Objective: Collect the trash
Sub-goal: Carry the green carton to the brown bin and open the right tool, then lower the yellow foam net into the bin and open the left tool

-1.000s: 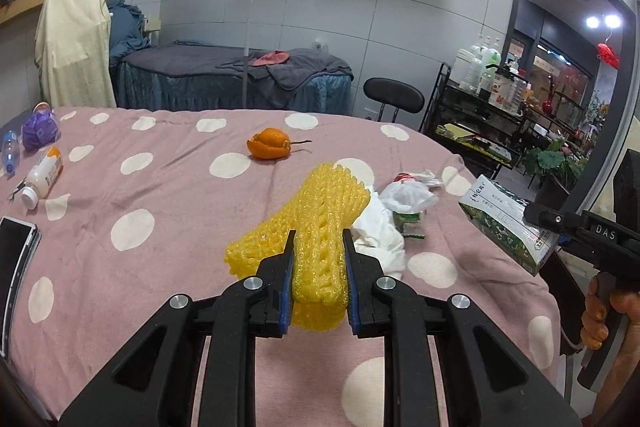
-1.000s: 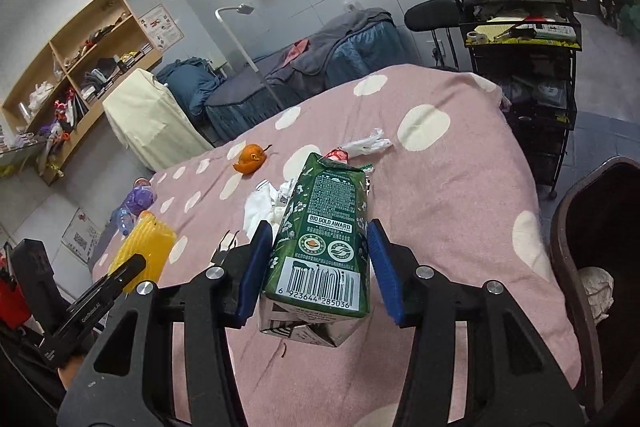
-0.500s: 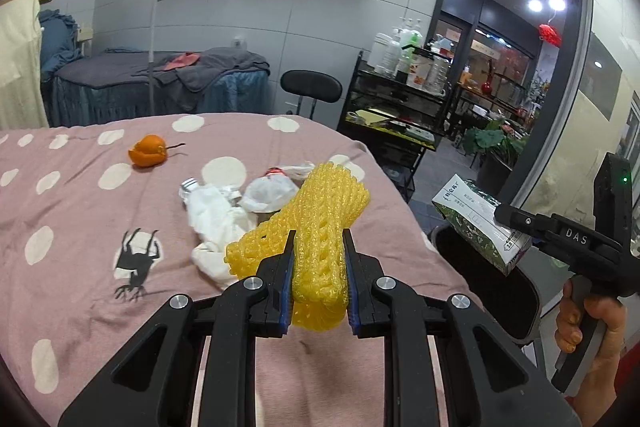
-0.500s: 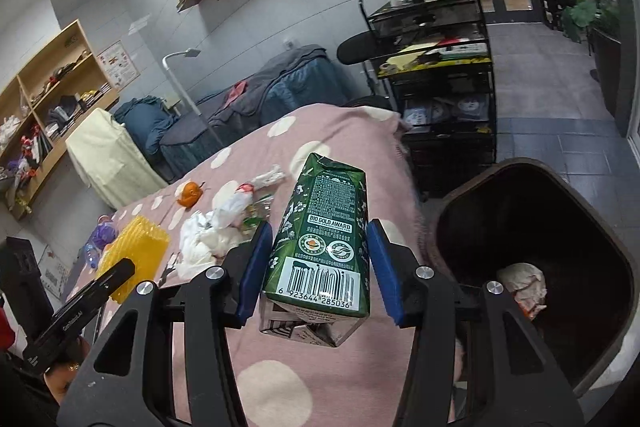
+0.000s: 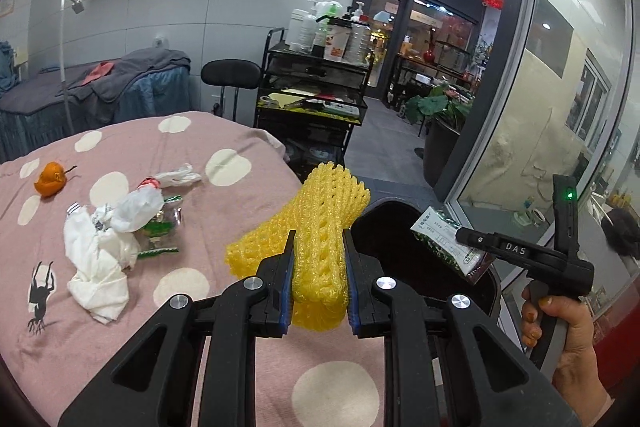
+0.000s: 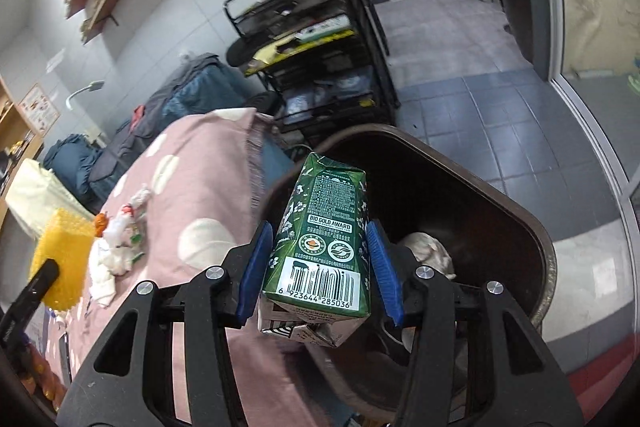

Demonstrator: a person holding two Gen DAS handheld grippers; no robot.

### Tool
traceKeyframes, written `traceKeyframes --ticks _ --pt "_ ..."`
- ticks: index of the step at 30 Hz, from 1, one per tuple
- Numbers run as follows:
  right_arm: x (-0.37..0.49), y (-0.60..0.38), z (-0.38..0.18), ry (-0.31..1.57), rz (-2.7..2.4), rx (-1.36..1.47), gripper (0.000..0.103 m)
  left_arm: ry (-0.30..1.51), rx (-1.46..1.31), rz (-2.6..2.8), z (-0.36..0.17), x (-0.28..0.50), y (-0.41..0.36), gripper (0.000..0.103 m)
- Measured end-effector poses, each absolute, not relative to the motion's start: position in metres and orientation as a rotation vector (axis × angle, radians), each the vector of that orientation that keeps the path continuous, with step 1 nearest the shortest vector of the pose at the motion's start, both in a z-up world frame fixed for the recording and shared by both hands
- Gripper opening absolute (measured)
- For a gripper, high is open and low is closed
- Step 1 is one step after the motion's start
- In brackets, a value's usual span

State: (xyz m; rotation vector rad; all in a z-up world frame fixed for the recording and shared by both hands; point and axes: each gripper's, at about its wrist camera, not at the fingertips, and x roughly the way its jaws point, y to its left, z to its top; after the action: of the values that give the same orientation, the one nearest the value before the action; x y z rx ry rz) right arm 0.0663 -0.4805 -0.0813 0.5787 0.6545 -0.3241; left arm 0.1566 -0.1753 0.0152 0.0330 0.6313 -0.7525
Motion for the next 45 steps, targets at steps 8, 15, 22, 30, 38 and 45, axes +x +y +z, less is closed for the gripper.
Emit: traceKeyframes --ticks 8,15,22,30,38,45 --pt "0.077 -0.511 -0.121 0.758 -0.381 0.610 0.050 0.651 0.066 -0.826 0.013 0.155 -0.212 0.020" --pt "0.087 -0.518 -0.152 0.862 -0.402 0.621 0.050 0.699 0.089 -0.876 0.003 0.157 -0.244 0.020" --pt "0.093 -0.518 -0.168 0.932 -0.446 0.573 0.050 0.729 0.129 -0.909 -0.007 0.151 -0.270 0.020" --pt "0.082 -0.518 -0.168 0.904 -0.473 0.578 0.064 0.752 0.152 -0.939 -0.015 0.143 -0.288 0.020" --pt "0.056 -0.507 -0.143 0.811 -0.550 0.527 0.074 0.787 0.171 -0.983 -0.023 0.138 -0.311 0.020" --pt "0.029 -0.510 -0.125 0.755 -0.648 0.474 0.080 0.806 0.211 -1.024 -0.030 0.132 -0.342 0.020"
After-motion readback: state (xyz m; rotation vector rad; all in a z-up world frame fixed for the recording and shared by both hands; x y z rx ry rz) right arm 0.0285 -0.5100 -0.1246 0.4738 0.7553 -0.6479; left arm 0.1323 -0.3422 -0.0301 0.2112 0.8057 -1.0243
